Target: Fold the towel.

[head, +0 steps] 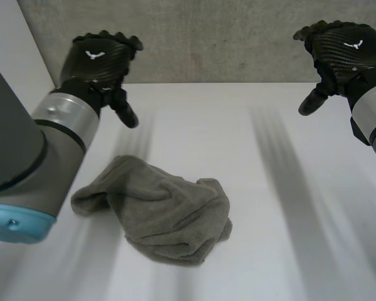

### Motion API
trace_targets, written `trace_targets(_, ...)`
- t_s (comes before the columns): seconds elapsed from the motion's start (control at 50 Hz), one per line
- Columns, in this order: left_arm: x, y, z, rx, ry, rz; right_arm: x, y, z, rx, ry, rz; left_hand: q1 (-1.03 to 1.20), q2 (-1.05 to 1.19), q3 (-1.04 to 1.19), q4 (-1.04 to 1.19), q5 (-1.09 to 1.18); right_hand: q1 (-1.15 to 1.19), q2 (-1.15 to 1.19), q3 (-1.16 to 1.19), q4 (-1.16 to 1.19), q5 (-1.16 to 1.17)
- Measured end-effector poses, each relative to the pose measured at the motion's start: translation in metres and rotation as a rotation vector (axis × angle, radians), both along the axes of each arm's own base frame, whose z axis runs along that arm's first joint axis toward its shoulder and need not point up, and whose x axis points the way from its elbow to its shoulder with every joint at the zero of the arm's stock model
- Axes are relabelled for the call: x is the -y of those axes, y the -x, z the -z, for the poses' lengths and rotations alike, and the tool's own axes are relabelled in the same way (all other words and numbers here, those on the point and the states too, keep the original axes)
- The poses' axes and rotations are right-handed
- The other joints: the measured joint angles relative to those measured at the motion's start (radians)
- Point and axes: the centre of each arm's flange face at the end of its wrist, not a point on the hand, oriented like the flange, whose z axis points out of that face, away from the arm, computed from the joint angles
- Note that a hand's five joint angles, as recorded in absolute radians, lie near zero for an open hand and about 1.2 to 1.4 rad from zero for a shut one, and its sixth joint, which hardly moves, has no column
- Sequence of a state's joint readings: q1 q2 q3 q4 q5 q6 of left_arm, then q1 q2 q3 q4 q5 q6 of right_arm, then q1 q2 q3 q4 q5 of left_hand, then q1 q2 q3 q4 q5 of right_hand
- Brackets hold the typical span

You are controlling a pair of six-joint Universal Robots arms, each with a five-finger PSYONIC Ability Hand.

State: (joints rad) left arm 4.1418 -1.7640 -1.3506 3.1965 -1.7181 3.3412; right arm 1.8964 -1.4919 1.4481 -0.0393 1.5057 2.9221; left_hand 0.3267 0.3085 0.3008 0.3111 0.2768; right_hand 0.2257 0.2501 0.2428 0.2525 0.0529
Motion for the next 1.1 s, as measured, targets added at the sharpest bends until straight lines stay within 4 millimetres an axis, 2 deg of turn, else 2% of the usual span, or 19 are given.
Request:
trace_targets(0.16, 0.009, -0.013, 0.004, -0.015, -0.082, -0.043, 0.004, 0.002, 0.007, 0.020, -0.058, 0.030, 0.000, 0.000, 0.000, 0.000, 0.000, 0.000, 0.000, 0.000, 0.000, 0.000)
trace_targets(0.52, 0.010, -0.016, 0.001, -0.012, -0.087, -0.049, 0.006, 0.001, 0.009, 0.025, -0.075, 0.024, 0.000, 0.000, 0.000, 0.000, -0.001, 0.001, 0.000, 0.000, 0.000, 0.000)
trace_targets(0.6, 0.010, -0.016, 0.003, -0.003, -0.091, -0.048, 0.005, 0.000, 0.011, -0.001, -0.089, 0.008, 0.000, 0.000, 0.000, 0.000, -0.001, 0.001, 0.000, 0.000, 0.000, 0.000)
trace_targets(0.68, 0.014, -0.020, 0.010, 0.020, -0.108, -0.062, 0.002, -0.003, 0.023, -0.088, -0.168, -0.030, 0.000, 0.000, 0.000, 0.000, 0.000, 0.001, 0.000, 0.000, 0.000, 0.000)
trace_targets(0.76, 0.025, -0.031, 0.028, 0.094, -0.156, -0.101, -0.010, -0.011, 0.047, -0.235, -0.316, -0.124, 0.000, 0.000, 0.000, 0.000, 0.000, 0.001, 0.000, 0.000, 0.000, 0.000)
trace_targets(0.88, 0.043, -0.046, 0.075, 0.282, -0.273, -0.144, -0.050, -0.038, 0.085, -0.407, -0.488, -0.350, 0.000, 0.000, 0.000, 0.000, 0.000, 0.001, 0.000, 0.000, 0.000, 0.000)
trace_targets(0.96, 0.048, -0.050, 0.107, 0.380, -0.345, -0.142, -0.072, -0.054, 0.109, -0.450, -0.528, -0.458, 0.000, 0.000, 0.000, 0.000, 0.003, 0.002, 0.000, 0.000, 0.000, 0.000)
trace_targets(1.02, 0.049, -0.051, 0.124, 0.422, -0.382, -0.136, -0.083, -0.064, 0.125, -0.461, -0.535, -0.516, 0.003, 0.008, 0.007, 0.004, 0.027, 0.002, 0.000, 0.000, 0.000, 0.000)
trace_targets(1.08, 0.048, -0.052, 0.142, 0.458, -0.425, -0.127, -0.096, -0.076, 0.142, -0.469, -0.527, -0.579, 0.101, 0.119, 0.130, 0.121, 0.157, 0.028, 0.012, 0.013, 0.011, 0.018)
trace_targets(1.1, 0.047, -0.052, 0.147, 0.467, -0.439, -0.124, -0.100, -0.080, 0.148, -0.471, -0.524, -0.598, 0.206, 0.222, 0.236, 0.228, 0.248, 0.109, 0.086, 0.078, 0.073, 0.096)
